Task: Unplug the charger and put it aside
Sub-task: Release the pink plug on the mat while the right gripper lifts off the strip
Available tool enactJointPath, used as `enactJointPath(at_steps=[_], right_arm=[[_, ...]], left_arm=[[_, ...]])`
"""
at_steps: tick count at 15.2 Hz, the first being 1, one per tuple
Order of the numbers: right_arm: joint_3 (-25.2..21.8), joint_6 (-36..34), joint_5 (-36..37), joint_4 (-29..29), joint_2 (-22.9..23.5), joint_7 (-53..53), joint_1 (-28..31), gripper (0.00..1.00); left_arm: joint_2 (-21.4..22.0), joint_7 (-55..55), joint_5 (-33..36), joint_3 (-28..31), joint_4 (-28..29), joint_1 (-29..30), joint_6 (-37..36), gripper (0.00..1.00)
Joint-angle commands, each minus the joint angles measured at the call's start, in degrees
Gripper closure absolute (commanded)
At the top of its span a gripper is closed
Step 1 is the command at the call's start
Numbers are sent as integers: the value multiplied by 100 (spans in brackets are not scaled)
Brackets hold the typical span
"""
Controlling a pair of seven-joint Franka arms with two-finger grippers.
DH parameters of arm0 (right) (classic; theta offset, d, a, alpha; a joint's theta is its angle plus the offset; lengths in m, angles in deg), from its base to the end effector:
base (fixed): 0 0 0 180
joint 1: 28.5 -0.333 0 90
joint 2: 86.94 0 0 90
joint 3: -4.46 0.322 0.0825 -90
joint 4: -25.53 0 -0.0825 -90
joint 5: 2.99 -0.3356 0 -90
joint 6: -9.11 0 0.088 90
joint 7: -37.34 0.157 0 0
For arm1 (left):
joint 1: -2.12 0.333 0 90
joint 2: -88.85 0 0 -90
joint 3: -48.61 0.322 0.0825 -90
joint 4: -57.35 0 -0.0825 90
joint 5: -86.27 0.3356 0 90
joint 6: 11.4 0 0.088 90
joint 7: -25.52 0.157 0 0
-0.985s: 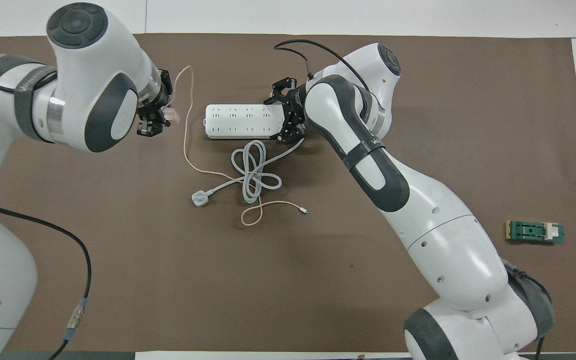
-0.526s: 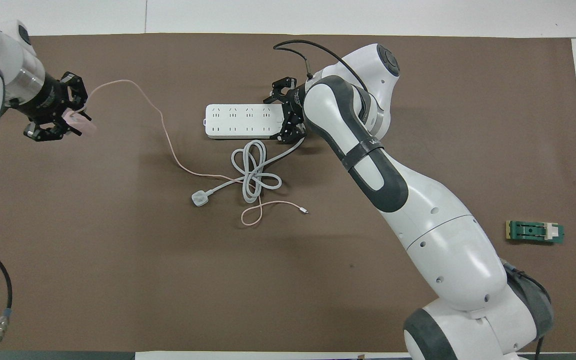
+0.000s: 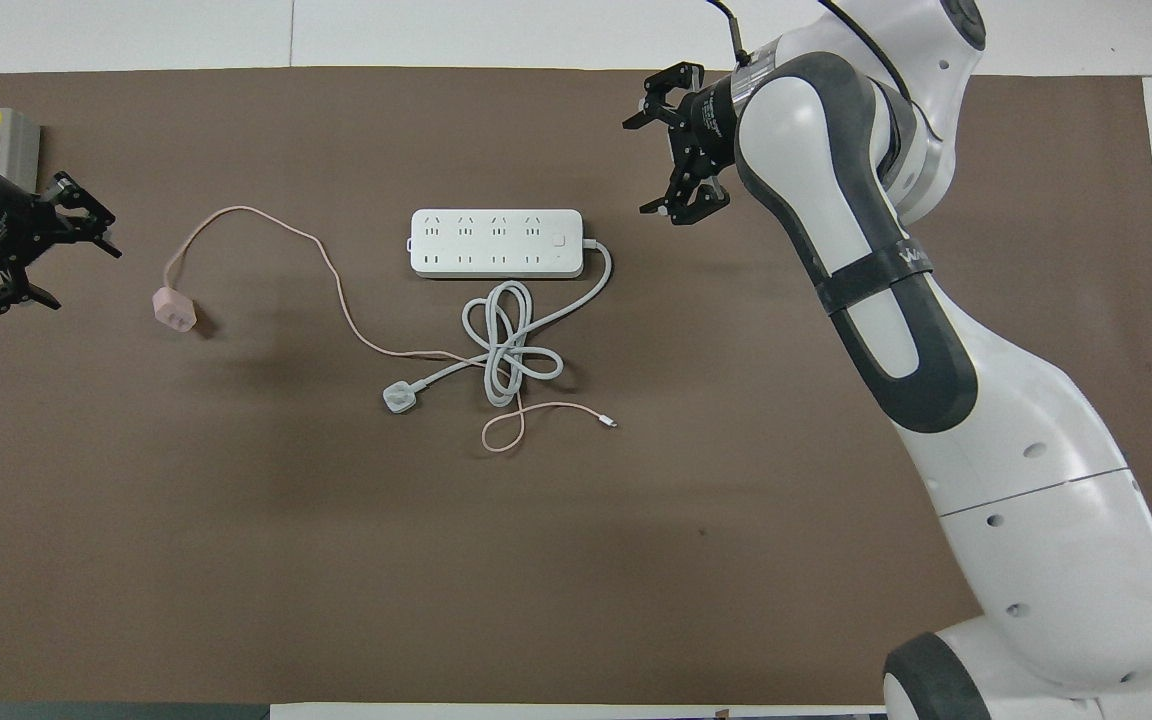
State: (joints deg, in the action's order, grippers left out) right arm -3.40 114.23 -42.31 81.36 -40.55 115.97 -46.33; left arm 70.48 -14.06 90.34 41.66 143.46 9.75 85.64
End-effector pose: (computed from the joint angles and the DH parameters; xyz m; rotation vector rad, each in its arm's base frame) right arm 0.7016 0.2424 0.3762 -2.1012 1.6265 0.4951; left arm 0.5918 0.0251 0.4427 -2.8828 -1.0411 0.1683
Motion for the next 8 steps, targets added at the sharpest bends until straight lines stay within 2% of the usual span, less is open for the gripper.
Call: enactJointPath(at_steps=[1,2,4,8], right_arm=[[-31,-438,801,341,-559,-644,-36,0],[-49,-675,1021,341,-708,-1030,-1,0],[-49,-1535,1873,367,-1200,-3045,332,0],[-49,-2136,2691,385,-1728,-5966,869,0]], left_arm=[[132,537,278,-34,-40,-121,-44,0],[141,870,278,-43,-137,-157,-80,0],[394,1881,191,-61,-208,-218,-281,0],[1036,2288,129,-209,-94,-245,-826,0]])
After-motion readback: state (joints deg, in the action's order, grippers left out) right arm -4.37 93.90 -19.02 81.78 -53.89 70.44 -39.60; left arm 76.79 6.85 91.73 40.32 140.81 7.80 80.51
